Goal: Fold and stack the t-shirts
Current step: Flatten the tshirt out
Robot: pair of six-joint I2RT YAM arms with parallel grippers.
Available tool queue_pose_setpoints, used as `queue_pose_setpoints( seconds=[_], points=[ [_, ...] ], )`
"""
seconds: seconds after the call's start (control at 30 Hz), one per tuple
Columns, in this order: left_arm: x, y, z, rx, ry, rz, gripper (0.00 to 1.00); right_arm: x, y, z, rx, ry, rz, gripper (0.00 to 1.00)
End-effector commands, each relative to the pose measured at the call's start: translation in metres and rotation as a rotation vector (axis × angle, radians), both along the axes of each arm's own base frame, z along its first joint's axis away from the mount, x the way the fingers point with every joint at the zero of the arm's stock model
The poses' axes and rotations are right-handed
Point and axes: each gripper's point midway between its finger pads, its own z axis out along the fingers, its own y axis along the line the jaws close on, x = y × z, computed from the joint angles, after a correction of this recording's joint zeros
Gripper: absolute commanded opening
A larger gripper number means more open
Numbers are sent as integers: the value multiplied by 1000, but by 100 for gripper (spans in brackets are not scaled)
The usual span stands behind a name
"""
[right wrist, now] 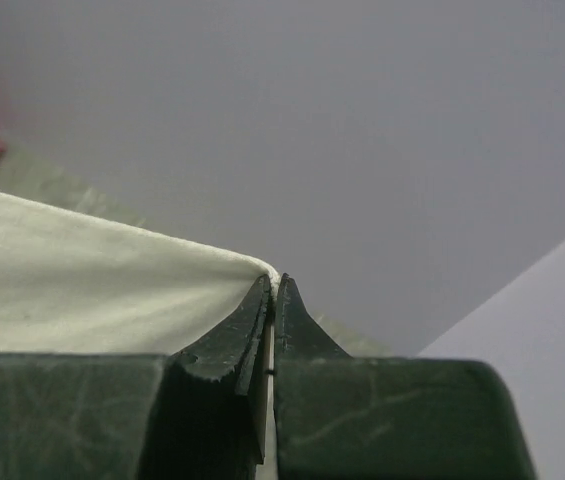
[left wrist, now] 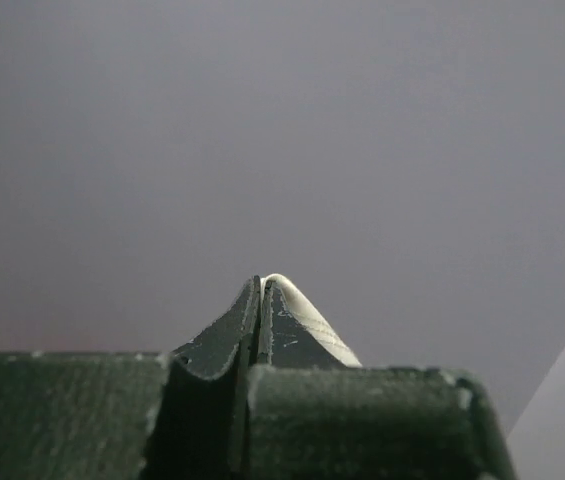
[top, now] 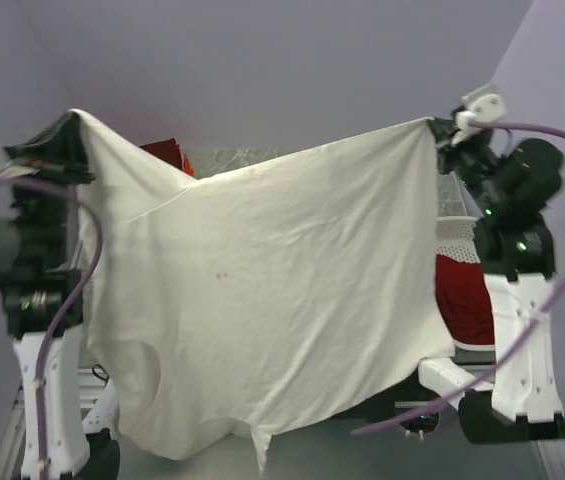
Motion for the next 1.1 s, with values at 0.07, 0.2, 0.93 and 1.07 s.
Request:
queue_pose_setpoints(
  seconds=[0.07, 0.2, 0.93, 1.07],
  points=[
    [127, 22, -131, -27, 291, 65, 1, 93, 17, -107, 4, 172, 83, 0],
    [206, 33, -236, -58, 512, 68, 0, 158, 37, -199, 3, 354, 176, 0],
    [330, 53, -351, -40, 789, 14, 0, 315, 42, -326, 43, 574, 2, 0],
    [317, 49, -348, -23, 789, 5, 0, 304, 40, -312, 49, 555, 17, 0]
  ],
)
